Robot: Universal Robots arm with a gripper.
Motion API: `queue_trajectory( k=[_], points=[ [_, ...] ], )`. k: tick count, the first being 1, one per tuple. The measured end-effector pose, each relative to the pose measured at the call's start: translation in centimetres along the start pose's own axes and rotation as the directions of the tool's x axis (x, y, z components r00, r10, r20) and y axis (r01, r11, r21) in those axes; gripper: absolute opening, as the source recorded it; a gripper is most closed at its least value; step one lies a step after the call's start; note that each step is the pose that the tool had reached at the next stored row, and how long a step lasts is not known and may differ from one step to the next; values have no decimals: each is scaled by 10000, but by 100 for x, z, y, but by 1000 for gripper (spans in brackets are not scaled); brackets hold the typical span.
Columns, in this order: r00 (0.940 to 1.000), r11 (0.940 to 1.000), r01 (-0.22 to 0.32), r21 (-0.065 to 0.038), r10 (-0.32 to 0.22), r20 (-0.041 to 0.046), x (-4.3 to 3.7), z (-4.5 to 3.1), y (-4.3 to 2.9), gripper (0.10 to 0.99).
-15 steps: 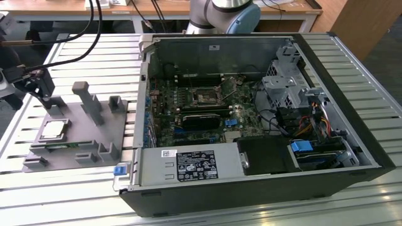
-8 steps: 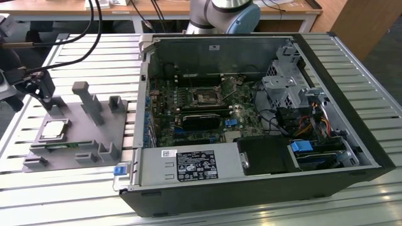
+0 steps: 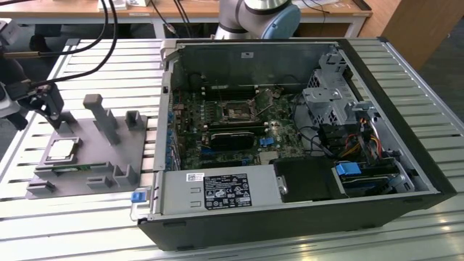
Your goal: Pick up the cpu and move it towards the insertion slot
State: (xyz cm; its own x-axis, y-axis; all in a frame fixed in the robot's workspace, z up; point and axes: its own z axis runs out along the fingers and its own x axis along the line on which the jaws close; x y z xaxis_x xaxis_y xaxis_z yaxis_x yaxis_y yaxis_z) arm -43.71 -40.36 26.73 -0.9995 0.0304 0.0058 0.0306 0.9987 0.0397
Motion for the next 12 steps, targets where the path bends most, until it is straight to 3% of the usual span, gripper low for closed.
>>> queue_trajectory(
  k=[12],
  points=[
    [10000, 10000, -1, 2, 1, -1, 46, 73, -5, 675]
  ],
)
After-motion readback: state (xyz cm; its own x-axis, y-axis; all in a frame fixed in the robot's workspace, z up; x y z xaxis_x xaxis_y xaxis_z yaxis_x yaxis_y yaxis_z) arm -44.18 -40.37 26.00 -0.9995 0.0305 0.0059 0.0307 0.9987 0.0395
